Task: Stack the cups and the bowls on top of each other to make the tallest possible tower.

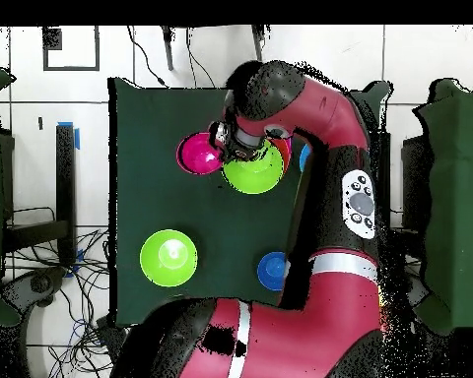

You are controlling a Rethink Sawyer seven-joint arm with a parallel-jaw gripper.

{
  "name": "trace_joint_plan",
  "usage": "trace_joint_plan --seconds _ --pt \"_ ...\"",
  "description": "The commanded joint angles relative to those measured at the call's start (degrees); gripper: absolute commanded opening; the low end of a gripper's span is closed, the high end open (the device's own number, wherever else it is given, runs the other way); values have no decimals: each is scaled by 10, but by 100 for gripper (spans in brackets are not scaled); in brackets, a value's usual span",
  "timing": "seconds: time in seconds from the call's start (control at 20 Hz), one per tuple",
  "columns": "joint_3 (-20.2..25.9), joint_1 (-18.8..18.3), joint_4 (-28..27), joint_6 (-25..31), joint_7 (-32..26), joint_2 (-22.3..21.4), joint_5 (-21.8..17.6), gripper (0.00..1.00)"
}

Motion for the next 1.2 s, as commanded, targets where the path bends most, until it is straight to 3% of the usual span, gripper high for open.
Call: trace_joint_plan --seconds 0.05,0.2,0.55,0.95,1.2 --pt "70 -12 59 38 -156 -6 -71 0" --pt "70 -16 54 28 -204 -2 -114 0" --pt "67 -27 25 32 -227 5 -196 0" --pt "68 -53 67 42 -236 -21 -245 0" --pt "78 -67 39 44 -256 0 -278 0"
